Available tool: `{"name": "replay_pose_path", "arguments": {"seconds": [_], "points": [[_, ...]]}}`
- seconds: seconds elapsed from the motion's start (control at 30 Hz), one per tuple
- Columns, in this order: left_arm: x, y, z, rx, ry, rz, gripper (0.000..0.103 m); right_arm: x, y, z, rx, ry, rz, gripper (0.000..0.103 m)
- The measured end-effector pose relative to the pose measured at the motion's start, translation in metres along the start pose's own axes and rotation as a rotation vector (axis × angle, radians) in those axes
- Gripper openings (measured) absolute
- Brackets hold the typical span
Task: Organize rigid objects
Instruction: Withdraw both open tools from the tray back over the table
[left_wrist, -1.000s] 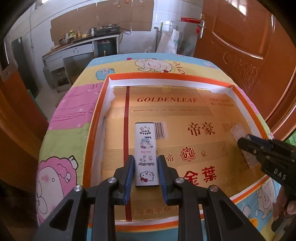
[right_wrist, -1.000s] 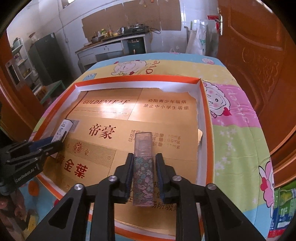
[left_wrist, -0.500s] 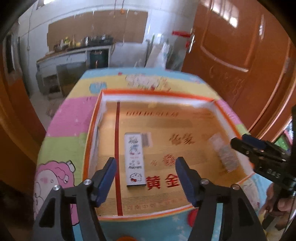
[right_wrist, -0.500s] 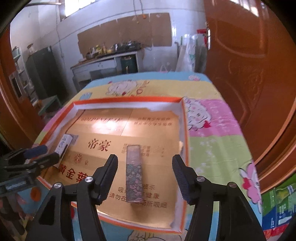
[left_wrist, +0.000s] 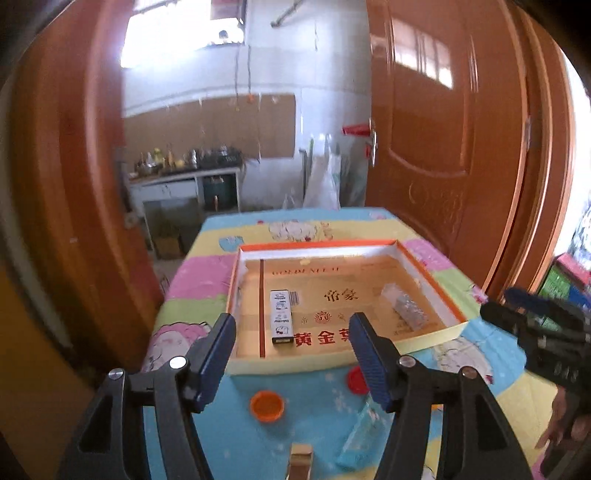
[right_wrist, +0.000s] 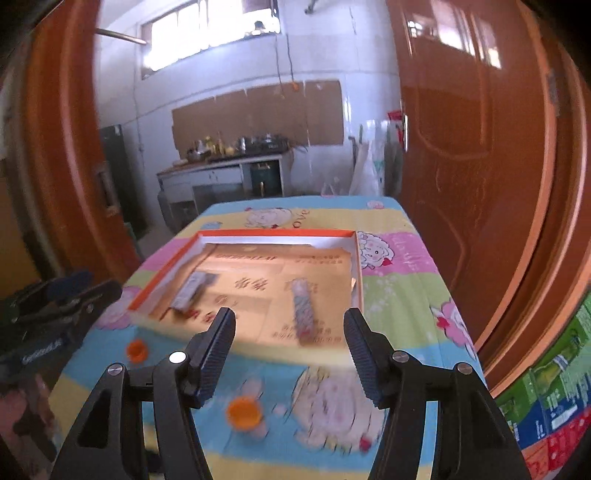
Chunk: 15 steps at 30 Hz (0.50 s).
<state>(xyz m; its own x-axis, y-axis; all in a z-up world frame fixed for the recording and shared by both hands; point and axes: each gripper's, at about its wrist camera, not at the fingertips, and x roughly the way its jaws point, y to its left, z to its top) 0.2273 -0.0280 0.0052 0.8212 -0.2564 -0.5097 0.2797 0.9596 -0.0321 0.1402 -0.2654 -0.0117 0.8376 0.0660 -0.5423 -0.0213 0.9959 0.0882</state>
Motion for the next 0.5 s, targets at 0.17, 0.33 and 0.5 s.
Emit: {"name": "replay_pose_path", "arguments": {"seconds": [0.17,0.33,0.5], "points": [[-0.035,0.013,-0.023,-0.073,-0.026,0.029,0.064,-0.039,0.017,-0.033,0.017,-0.032,-0.004,0.063],[-0.063,0.028,-0.045,-0.131,-0.039,0.008,0.064,-0.061,0.03,-0.057,-0.005,-0.028,-0.003,0.063],[-0.078,0.031,-0.056,-0.126,-0.027,0.023,0.064,-0.072,0.032,-0.073,-0.007,-0.008,-0.009,0.063]]}}
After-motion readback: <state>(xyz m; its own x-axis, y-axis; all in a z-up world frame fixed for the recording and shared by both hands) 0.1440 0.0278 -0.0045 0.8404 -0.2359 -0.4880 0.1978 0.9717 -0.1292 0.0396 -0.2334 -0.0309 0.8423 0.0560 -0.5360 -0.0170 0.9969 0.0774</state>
